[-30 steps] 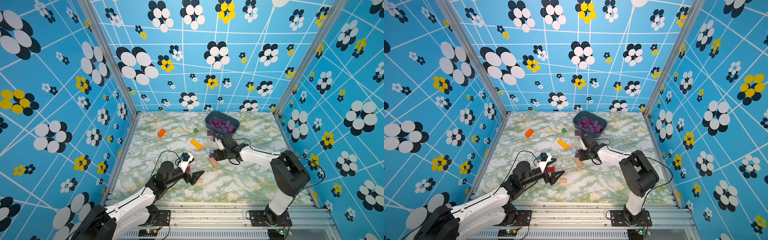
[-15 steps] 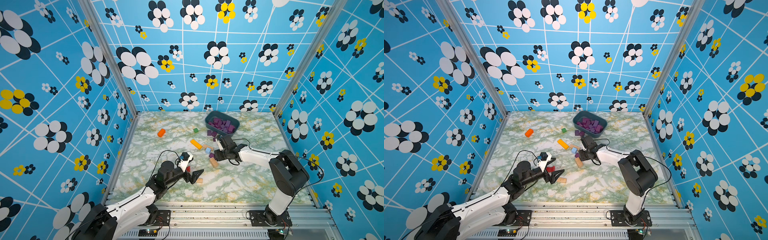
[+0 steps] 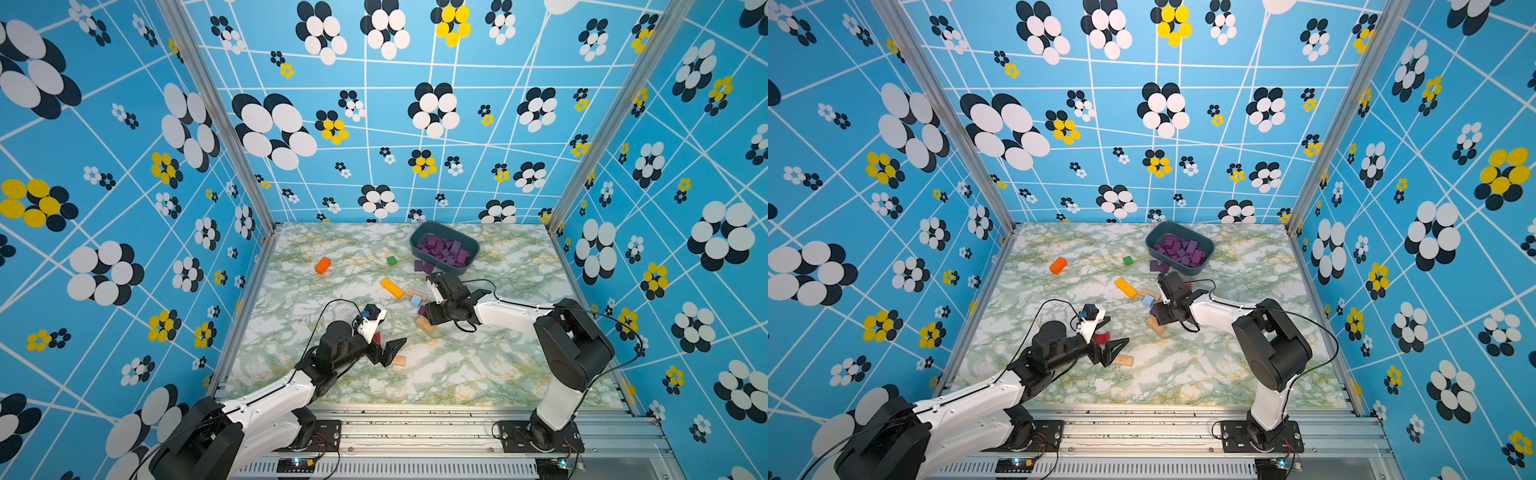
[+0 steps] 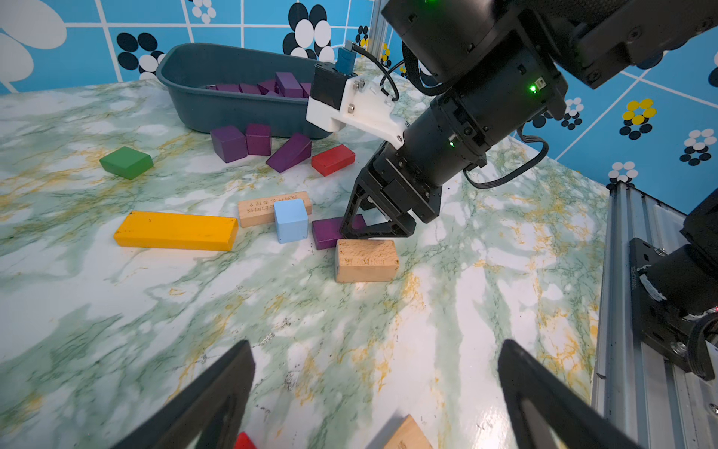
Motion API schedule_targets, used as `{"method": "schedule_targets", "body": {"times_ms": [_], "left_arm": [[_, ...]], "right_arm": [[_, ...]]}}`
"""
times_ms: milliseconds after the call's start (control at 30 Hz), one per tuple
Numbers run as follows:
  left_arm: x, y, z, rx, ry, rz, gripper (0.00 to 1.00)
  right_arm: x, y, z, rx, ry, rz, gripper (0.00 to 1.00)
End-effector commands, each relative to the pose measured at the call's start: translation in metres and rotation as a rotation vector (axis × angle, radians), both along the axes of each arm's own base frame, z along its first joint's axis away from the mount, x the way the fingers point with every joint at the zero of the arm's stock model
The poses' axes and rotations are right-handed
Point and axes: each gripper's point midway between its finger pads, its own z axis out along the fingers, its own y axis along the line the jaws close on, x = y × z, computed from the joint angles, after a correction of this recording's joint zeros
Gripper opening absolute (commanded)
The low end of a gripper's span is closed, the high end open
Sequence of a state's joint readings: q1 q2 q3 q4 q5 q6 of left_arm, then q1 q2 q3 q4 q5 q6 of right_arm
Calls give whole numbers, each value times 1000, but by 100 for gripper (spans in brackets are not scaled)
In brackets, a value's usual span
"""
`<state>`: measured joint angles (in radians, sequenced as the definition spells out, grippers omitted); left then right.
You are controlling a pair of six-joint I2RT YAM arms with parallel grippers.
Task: Pick purple bricks into the storage bin
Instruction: Pick up the building block from the center of the board.
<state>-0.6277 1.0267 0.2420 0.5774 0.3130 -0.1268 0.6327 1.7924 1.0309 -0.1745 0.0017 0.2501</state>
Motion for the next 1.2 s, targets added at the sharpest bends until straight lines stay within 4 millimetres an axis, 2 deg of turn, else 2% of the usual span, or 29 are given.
{"method": "schedule_targets", "body": {"times_ms": [0,167,500,767,867,1000,1167], "left_arm": [[6,2,5,-3,-26,22,100],[8,3,4,3,-26,33,100],[11,4,-1,15,-17,48,100],[16,8,-2,27,-19,81,99],[17,10,-3,34,-18,95,99],[24,14,-6,47,-13,138,100],[31,19,-13,72,16,180,99]], "right_arm": [[-7,3,-14,-33,39,29,59],[-6,1,-19,-67,39,28,59],[3,11,-26,-61,53,31,55],[6,15,-28,-47,62,28,27],[8,19,-18,23,71,7,23],[16,19,5,223,98,-65,20],[40,-8,36,402,100,-194,19]]}}
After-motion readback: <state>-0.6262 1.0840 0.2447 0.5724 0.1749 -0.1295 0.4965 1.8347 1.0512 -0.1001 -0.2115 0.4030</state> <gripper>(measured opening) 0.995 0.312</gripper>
